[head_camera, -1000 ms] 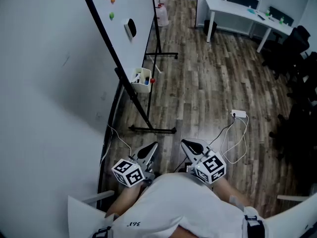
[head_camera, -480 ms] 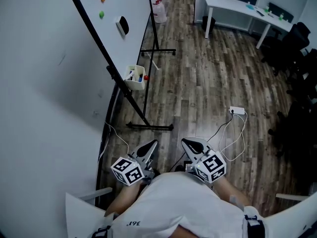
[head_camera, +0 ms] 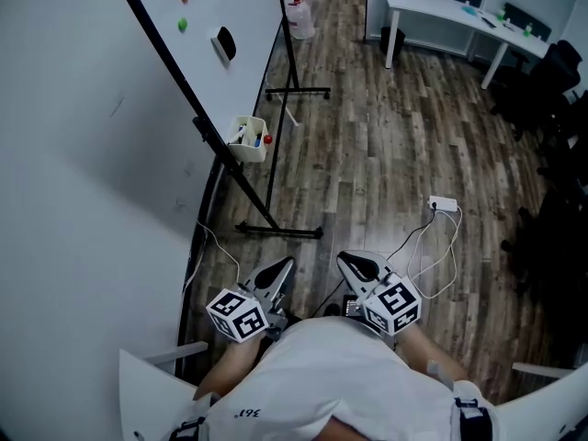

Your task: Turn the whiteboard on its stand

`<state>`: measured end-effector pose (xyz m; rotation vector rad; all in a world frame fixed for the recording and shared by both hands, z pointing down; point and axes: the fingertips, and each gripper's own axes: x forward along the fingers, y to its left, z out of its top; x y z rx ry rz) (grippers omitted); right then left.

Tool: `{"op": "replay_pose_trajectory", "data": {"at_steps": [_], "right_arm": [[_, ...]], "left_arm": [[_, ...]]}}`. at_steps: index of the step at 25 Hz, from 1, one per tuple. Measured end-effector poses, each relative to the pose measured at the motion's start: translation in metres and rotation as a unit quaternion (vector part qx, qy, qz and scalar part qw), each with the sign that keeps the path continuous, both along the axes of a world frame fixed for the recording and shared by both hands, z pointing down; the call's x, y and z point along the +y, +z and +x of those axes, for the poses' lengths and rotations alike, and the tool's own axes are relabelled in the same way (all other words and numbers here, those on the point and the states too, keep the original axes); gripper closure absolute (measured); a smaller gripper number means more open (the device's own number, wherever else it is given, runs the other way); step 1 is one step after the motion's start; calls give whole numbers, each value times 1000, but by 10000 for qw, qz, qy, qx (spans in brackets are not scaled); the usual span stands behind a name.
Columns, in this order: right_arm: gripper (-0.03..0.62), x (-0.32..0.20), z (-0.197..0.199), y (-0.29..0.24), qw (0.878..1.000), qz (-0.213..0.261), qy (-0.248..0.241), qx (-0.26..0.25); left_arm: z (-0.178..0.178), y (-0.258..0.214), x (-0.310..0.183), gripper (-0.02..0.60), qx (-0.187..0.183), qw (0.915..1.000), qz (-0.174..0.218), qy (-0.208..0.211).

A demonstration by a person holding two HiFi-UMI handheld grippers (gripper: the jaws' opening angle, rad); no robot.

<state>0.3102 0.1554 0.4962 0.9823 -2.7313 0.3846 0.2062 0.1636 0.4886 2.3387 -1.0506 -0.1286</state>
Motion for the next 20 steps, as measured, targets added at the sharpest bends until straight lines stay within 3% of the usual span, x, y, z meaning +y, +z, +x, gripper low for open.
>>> {"op": "replay_pose_trajectory", "data": {"at_steps": [12, 20], "right_arm": [[566, -9, -12, 8, 9999, -29, -130, -36], [566, -34, -48, 10, 9999, 79, -77, -116]], "left_arm": [[-17, 6, -2, 574, -29, 9997, -62, -244], [-46, 12, -32, 574, 5, 10000, -9, -91]]}}
